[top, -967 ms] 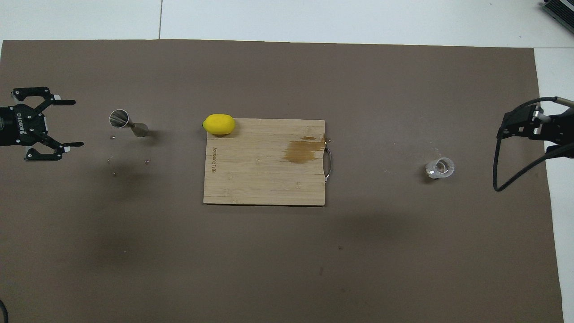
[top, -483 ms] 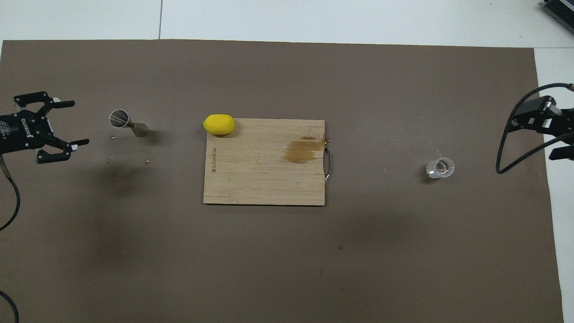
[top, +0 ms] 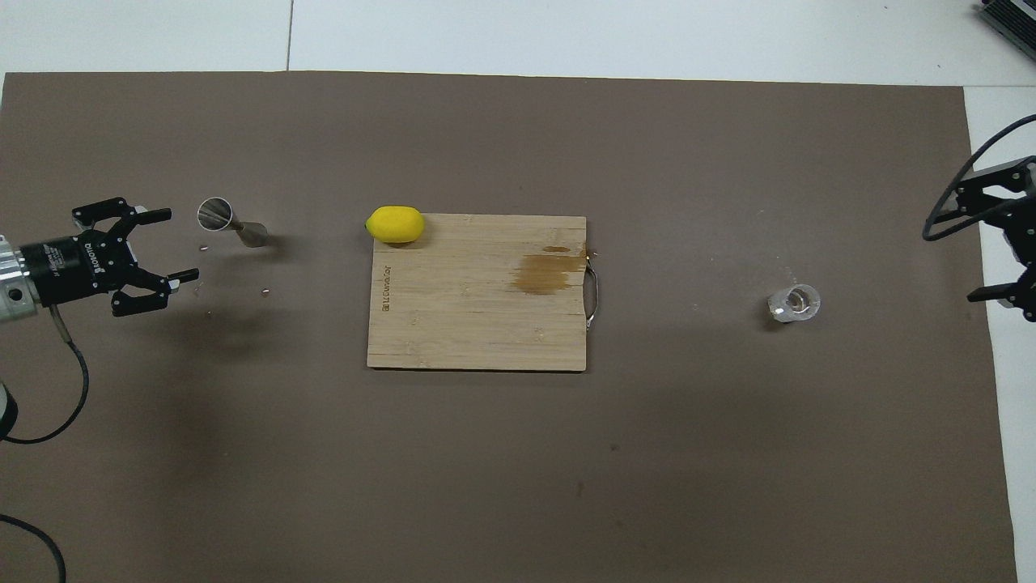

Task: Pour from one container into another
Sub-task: 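Reach the left gripper to the small metal cup and grasp it, then carry the metal cup over the board while the right gripper grasps the glass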

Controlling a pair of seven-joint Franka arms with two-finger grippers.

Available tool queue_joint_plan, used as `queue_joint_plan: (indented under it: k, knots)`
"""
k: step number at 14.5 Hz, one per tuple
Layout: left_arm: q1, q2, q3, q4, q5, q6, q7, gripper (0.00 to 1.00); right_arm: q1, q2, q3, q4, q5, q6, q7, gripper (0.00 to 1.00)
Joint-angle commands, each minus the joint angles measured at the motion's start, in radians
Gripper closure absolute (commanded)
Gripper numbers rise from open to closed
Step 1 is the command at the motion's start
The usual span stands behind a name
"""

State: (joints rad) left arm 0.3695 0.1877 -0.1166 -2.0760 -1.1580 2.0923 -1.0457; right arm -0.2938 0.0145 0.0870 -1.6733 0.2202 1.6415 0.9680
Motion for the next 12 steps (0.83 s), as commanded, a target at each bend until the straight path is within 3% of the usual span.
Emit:
queue_joint_plan:
  k: [1, 4, 8, 12]
  knots:
    - [-0.038, -0.002, 0.002, -0.024, -0.054, 0.067, -0.008, 0.0, -0.013, -0.068, 0.007, -0.114, 0.024, 0.063, 0.087, 0.07]
    - [-0.061, 0.01, 0.002, -0.029, -0.077, 0.104, -0.007, 0.0, -0.033, -0.103, 0.008, -0.204, 0.033, 0.153, 0.208, 0.01]
    - [-0.09, 0.018, 0.002, -0.032, -0.127, 0.16, -0.008, 0.0, -0.071, -0.073, 0.007, -0.224, 0.093, 0.161, 0.209, 0.0]
    - [-0.098, 0.032, 0.002, -0.026, -0.157, 0.198, -0.011, 0.0, -0.12, 0.05, 0.007, -0.226, 0.198, 0.17, 0.119, 0.0]
